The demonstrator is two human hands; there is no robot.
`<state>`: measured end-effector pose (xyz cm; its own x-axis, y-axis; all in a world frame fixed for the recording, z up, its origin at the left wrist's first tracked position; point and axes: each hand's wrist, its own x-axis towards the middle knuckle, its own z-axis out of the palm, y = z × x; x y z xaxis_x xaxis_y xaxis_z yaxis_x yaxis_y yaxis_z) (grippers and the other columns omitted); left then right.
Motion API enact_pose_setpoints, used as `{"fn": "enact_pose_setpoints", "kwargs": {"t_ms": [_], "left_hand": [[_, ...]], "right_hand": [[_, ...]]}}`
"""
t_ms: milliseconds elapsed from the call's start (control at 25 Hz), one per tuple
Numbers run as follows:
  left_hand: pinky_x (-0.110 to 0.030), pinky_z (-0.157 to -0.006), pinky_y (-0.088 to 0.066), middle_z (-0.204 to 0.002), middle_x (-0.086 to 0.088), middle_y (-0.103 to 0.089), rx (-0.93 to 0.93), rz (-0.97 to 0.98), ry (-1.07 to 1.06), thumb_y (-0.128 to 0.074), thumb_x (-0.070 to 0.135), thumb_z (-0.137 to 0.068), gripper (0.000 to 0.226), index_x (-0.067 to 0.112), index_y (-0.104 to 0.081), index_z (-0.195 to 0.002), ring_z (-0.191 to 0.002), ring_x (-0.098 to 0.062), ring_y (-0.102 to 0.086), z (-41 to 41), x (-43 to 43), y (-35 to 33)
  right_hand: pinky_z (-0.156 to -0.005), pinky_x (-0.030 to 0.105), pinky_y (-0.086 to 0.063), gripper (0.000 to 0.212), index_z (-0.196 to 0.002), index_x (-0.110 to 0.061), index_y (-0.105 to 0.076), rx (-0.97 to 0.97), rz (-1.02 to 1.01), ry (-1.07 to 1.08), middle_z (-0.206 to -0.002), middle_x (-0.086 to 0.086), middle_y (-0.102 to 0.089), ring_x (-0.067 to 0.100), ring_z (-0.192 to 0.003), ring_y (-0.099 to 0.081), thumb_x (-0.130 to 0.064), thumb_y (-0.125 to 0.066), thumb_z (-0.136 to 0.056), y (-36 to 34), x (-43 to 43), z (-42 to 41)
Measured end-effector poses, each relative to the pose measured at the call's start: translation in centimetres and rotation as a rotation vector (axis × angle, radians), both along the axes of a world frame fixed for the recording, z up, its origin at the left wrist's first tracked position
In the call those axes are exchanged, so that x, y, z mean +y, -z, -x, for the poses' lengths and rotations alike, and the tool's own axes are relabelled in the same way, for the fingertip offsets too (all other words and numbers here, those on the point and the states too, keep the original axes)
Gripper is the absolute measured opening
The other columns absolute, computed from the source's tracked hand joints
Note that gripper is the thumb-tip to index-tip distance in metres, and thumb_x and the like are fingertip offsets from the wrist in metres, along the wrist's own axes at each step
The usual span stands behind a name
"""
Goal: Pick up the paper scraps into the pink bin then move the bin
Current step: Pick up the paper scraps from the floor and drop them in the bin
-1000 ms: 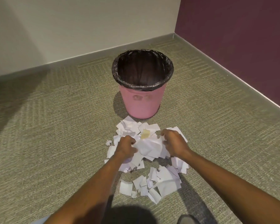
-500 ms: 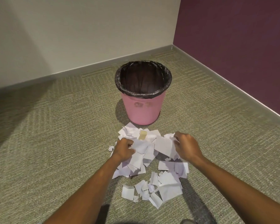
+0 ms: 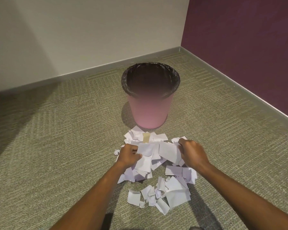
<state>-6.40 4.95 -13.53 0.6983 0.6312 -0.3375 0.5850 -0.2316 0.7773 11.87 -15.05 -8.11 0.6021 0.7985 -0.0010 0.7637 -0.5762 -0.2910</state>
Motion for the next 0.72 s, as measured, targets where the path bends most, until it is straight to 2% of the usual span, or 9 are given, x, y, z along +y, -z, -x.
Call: {"fn": "enact_pose_setpoints", "kwargs": {"t_ms": [120, 240, 320, 400, 480, 560, 720], "left_hand": [[-0.025, -0.059, -0.033, -0.070, 0.003, -0.041, -0.013, 0.010, -0.008, -0.073, 0.020, -0.070, 0.022, 0.021, -0.051, -0.069, -0.064, -0.010, -0.038, -0.2, -0.2, -0.7], [-0.024, -0.056, -0.030, -0.061, 0.002, -0.038, 0.006, -0.044, 0.012, -0.072, 0.009, -0.075, 0.028, 0.016, -0.050, -0.059, -0.059, -0.012, -0.035, -0.2, -0.7, -2.1], [-0.023, -0.055, -0.035, -0.057, 0.005, -0.048, 0.008, -0.063, 0.003, -0.071, 0.001, -0.076, 0.027, 0.014, -0.058, -0.056, -0.057, -0.009, -0.043, -0.3, -1.0, -3.3], [-0.023, -0.061, -0.045, -0.071, 0.002, -0.066, -0.031, -0.031, -0.030, -0.071, -0.003, -0.076, 0.011, 0.008, -0.076, -0.076, -0.066, -0.010, -0.057, -0.4, -0.9, -5.3], [-0.029, -0.068, -0.054, -0.081, -0.003, -0.071, -0.062, 0.008, -0.102, -0.070, -0.005, -0.077, 0.017, 0.003, -0.075, -0.090, -0.072, -0.016, -0.064, -0.5, -0.2, -8.0], [-0.037, -0.072, -0.059, -0.091, -0.007, -0.071, -0.106, 0.060, -0.164, -0.068, -0.006, -0.079, 0.021, 0.000, -0.071, -0.099, -0.082, -0.023, -0.068, -0.6, 0.9, -11.5], [-0.031, -0.067, -0.058, -0.104, -0.009, -0.070, -0.237, 0.109, -0.263, -0.067, -0.005, -0.079, 0.029, 0.000, -0.066, -0.107, -0.090, -0.025, -0.069, -1.9, 4.6, -19.2]], "right_hand": [[-0.054, 0.035, -0.048, 0.009, -0.095, -0.011, -0.061, 0.023, -0.037, 0.016, -0.072, 0.004, -0.063, 0.022, -0.061, -0.059, -0.014, -0.054, -0.098, -0.4, 0.3, -0.4], [-0.051, 0.032, -0.046, 0.009, -0.091, -0.015, -0.061, -0.015, -0.007, 0.004, -0.068, -0.002, -0.060, 0.017, -0.058, -0.057, -0.008, -0.056, -0.095, -0.1, -0.1, -0.5], [-0.051, 0.030, -0.046, 0.015, -0.089, -0.014, -0.062, 0.033, -0.038, 0.039, -0.067, -0.003, -0.059, 0.014, -0.057, -0.056, -0.001, -0.057, -0.092, 0.0, -0.3, -0.4], [-0.055, 0.036, -0.051, 0.012, -0.090, -0.010, -0.064, 0.126, -0.145, 0.098, -0.071, 0.003, -0.064, 0.017, -0.061, -0.059, 0.000, -0.057, -0.093, -0.8, -0.1, -0.6], [-0.059, 0.045, -0.056, 0.009, -0.094, -0.007, -0.064, 0.214, -0.273, 0.160, -0.076, 0.005, -0.065, 0.021, -0.065, -0.062, -0.002, -0.057, -0.094, -2.6, 0.5, -1.1], [-0.055, 0.044, -0.059, 0.010, -0.101, -0.007, -0.063, 0.294, -0.388, 0.236, -0.080, 0.001, -0.063, 0.021, -0.067, -0.065, -0.006, -0.056, -0.095, -5.3, 1.4, -1.7], [-0.052, 0.038, -0.059, 0.013, -0.107, -0.006, -0.062, 0.355, -0.643, 0.329, -0.093, 0.002, -0.063, 0.023, -0.068, -0.068, -0.006, -0.055, -0.096, -11.5, 4.0, -3.8]]}}
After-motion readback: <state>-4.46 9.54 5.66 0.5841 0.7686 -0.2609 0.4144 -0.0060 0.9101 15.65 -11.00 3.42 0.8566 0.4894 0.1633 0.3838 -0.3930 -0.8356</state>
